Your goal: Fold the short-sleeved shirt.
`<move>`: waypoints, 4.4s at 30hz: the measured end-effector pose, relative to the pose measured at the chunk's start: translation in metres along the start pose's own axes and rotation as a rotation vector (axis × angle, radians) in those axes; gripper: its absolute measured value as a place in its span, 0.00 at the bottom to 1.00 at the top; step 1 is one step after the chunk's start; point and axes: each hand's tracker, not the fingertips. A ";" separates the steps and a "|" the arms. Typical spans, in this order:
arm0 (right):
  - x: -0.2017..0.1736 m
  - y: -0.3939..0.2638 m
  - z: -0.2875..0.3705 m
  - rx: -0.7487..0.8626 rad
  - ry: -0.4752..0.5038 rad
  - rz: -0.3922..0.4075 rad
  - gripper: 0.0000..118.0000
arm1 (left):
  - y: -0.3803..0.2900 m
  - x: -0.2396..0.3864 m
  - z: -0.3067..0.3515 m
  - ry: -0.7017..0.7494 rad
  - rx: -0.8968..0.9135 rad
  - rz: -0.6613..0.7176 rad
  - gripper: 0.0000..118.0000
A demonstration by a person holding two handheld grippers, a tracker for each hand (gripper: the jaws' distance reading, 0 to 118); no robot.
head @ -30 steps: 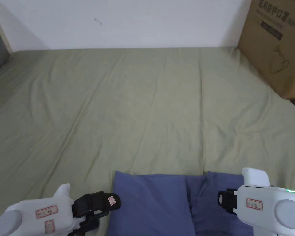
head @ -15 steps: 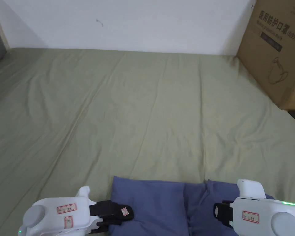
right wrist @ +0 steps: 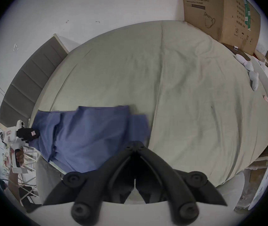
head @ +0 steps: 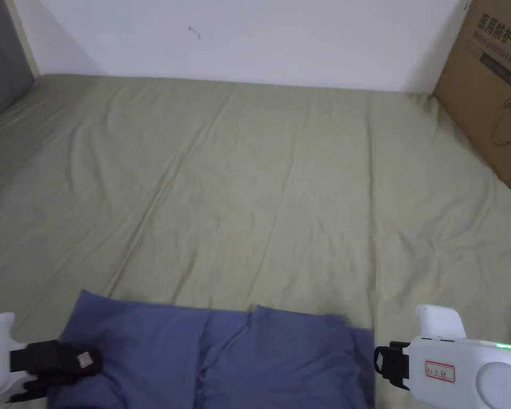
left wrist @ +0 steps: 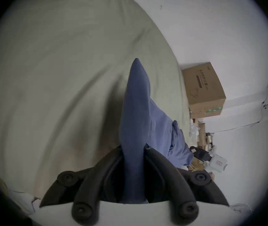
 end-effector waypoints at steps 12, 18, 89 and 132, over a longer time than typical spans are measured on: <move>0.020 -0.005 0.001 -0.004 0.007 -0.029 0.00 | 0.000 0.101 0.014 0.112 0.080 -0.078 0.09; 0.050 -0.010 0.010 0.029 0.002 -0.106 0.00 | -0.021 0.210 -0.022 0.098 0.052 -0.413 0.09; -0.012 0.025 0.003 -0.009 0.293 0.114 0.00 | -0.077 0.183 -0.087 -0.111 -0.012 -0.316 0.01; -0.056 0.014 -0.045 -0.138 0.234 0.088 0.00 | 0.048 0.044 -0.065 0.039 -0.136 -0.180 0.20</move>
